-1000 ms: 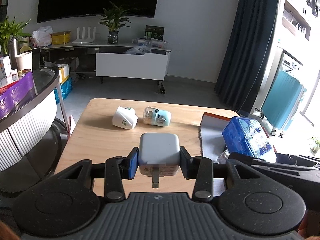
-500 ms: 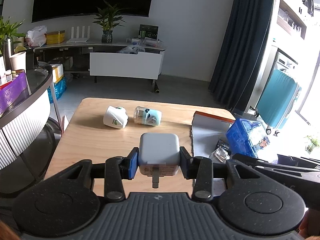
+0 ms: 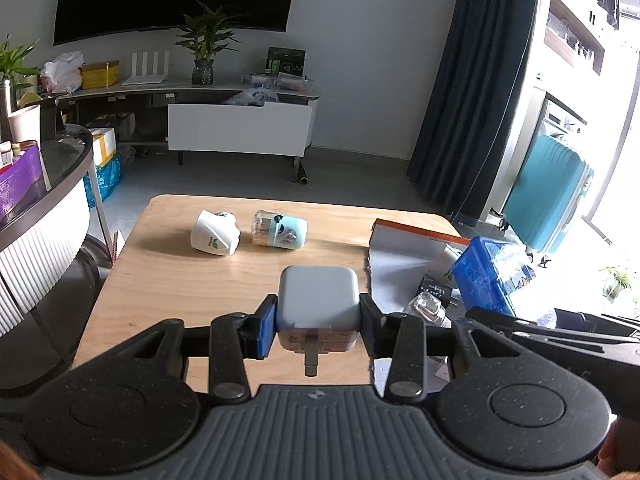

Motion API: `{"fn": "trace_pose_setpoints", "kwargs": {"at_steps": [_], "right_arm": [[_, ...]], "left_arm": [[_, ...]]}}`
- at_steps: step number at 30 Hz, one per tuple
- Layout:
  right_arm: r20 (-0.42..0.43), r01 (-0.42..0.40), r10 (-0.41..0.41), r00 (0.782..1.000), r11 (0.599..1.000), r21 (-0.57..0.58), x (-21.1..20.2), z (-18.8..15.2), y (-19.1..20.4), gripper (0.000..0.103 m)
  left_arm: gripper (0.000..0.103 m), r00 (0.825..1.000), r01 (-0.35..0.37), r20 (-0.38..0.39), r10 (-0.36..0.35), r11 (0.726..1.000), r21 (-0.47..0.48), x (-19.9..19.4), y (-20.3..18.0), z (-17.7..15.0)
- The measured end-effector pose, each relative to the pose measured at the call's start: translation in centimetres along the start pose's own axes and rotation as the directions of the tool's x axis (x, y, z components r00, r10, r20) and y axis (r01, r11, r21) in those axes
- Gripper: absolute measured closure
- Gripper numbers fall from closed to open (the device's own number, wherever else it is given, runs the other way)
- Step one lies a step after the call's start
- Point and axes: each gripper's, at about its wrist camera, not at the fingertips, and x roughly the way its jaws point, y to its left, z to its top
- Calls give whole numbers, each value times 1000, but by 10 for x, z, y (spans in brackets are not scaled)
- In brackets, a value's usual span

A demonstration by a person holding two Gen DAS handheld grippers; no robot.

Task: Organize rigid objects
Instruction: 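Carry the white adapter and blue printed box with both tools over the tray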

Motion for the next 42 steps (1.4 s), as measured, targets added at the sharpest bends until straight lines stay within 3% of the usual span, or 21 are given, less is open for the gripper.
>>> {"fn": "trace_pose_setpoints", "kwargs": {"at_steps": [42], "right_arm": [[5, 84, -84, 996, 994, 74, -4, -1, -36, 30]], "left_arm": [[61, 995, 94, -38, -92, 994, 64, 17, -43, -2]]}}
